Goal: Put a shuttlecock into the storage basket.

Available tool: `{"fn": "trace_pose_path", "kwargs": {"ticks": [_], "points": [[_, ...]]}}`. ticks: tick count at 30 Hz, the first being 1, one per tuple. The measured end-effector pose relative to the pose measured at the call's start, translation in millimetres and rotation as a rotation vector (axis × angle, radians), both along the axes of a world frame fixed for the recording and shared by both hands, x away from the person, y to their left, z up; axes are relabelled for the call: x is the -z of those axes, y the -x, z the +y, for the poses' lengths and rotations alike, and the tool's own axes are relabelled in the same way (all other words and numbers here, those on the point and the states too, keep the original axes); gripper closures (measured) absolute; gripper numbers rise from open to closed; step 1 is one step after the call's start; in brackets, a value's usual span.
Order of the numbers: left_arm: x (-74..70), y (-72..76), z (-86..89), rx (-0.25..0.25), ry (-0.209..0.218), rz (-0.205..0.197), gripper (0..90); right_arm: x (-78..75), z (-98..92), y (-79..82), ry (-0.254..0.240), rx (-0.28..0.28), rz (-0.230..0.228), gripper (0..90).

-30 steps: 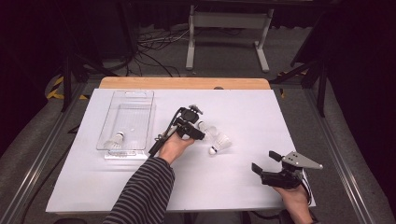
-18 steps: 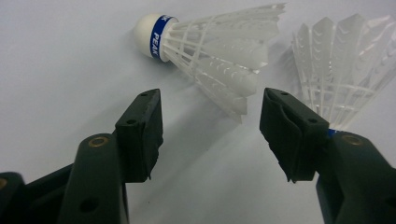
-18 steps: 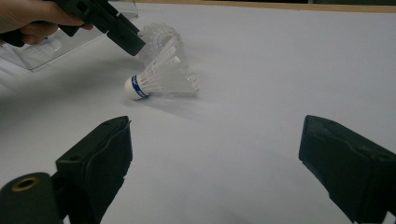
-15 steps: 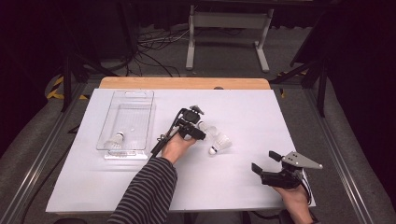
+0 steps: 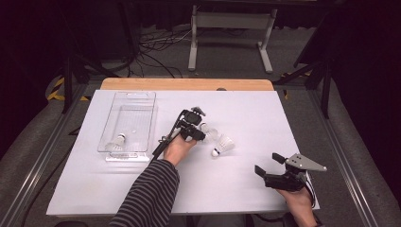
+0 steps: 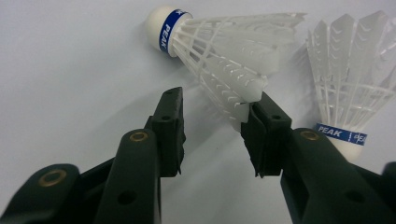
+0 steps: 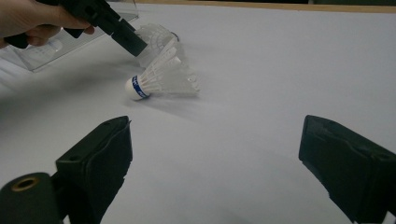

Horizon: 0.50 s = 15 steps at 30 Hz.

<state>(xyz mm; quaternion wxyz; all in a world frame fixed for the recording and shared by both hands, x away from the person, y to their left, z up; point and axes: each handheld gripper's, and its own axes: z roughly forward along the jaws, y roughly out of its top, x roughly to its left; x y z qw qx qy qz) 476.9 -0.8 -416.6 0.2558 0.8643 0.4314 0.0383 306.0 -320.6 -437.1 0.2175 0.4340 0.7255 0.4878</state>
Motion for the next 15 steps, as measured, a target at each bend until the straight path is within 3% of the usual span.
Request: {"fn": "trace_pose_path", "kwargs": {"ticks": [6,15], "points": [[0.4,-0.3,1.5,0.003,-0.026,-0.021,68.5,0.0,0.0,0.0,0.001,0.001,0.000,10.6],[0.3,-1.2,4.2,0.000,-0.050,-0.016,78.9,0.1,0.4,0.1,0.003,0.000,0.000,10.6]]}}
